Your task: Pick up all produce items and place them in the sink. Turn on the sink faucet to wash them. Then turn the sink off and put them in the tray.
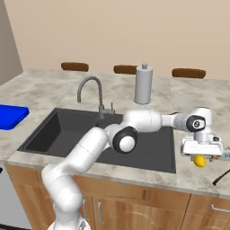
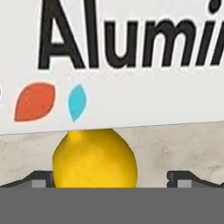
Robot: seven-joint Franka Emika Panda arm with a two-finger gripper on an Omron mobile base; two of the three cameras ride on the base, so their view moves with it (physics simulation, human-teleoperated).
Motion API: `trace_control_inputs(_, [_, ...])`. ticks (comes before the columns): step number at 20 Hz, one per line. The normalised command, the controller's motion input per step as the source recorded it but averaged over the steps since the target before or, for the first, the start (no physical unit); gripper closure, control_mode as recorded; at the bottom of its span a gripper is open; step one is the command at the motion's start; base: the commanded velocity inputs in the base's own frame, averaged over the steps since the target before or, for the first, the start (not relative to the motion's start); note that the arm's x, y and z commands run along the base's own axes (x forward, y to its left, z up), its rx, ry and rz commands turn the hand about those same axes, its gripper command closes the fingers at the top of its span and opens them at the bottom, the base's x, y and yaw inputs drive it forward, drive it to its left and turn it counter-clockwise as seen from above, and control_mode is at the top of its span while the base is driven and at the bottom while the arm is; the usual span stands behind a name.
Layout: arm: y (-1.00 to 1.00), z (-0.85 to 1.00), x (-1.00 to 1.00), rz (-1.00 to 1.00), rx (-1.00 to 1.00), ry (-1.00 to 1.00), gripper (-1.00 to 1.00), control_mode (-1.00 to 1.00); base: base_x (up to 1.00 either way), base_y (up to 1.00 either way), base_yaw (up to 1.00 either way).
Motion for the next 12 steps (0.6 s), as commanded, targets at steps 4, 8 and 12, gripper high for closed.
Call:
trace_control_inputs(4, [0.16,-0.30,-0.12,0.04,0.01,0.01,1.00,-1.00,0.00,0.00,0.00])
trace_control_inputs(8, [0.07,-0.20,-0.20,0.01,0.00,0.01,1.00,-1.00,0.00,0.00,0.00])
trace_control_inputs(12, [0.22,-0.10,-0.43,0.00,0.00,0.00,1.00,-1.00,0.00,0.00,0.00])
